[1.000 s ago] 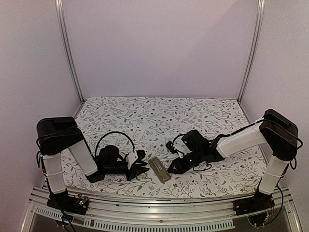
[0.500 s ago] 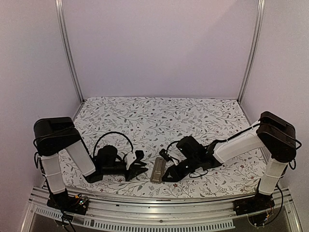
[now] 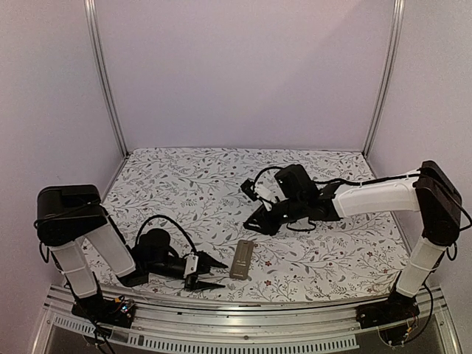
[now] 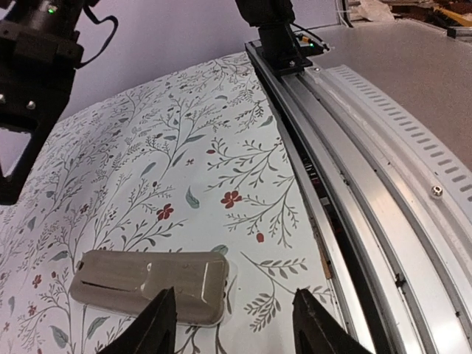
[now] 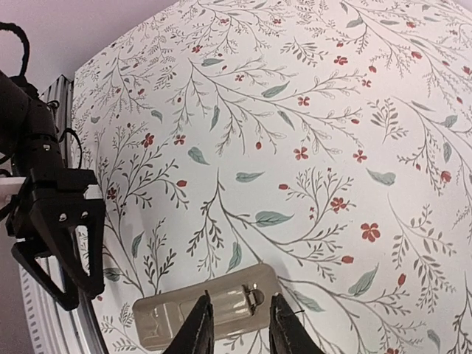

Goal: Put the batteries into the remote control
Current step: Press the battery cover on the remote control without the battery cover.

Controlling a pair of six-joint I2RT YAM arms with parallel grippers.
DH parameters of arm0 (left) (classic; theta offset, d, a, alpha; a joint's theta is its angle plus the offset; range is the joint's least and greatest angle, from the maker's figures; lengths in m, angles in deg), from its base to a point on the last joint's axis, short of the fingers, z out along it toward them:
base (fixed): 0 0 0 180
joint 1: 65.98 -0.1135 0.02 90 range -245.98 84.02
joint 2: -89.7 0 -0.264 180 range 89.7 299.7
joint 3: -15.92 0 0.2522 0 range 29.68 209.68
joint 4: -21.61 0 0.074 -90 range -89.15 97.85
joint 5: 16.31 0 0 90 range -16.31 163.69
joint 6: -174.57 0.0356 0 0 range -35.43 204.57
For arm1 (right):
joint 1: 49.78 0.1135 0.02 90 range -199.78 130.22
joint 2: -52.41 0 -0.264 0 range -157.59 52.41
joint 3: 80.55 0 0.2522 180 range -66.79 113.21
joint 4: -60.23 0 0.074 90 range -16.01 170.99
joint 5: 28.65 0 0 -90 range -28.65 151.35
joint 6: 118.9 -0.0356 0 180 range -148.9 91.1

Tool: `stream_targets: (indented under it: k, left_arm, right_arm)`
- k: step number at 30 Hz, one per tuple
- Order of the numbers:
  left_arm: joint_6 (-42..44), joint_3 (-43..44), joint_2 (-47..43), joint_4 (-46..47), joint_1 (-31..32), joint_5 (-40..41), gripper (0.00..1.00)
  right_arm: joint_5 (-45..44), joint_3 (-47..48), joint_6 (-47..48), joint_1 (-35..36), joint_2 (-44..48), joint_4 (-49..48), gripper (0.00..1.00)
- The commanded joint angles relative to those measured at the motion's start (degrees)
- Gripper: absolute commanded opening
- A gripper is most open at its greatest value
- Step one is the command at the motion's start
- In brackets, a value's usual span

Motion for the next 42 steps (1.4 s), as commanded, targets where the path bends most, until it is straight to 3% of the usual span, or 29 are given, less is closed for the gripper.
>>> stream_targets:
  k: [1, 7, 15, 21, 42]
  left_arm:
    - [4.6, 1.4, 1.6, -3.6, 1.5, -2.0, 0.55]
    - [4.0, 4.3, 4.7, -4.7, 2.0, 1.4, 0.55]
    - [3.2, 7.4, 7.9, -6.2, 2.2, 6.7, 0.54]
    - [3.3, 7.7, 8.4, -7.2, 2.1, 5.3, 0.48]
    - [4.2, 8.3, 9.3, -6.8, 2.0, 4.8, 0.48]
  right_arm:
    - [-1.4, 2.0, 9.1, -0.8, -6.1, 0.0, 0.25]
    - [2.1, 1.7, 12.0, -1.6, -8.1, -1.4, 0.29]
    - [7.6, 1.4, 12.4, -2.9, -11.1, -3.8, 0.23]
    - [9.4, 1.8, 12.3, -3.4, -12.4, -4.4, 0.22]
    - [14.5, -0.2, 10.5, -3.5, -14.4, -6.2, 0.10]
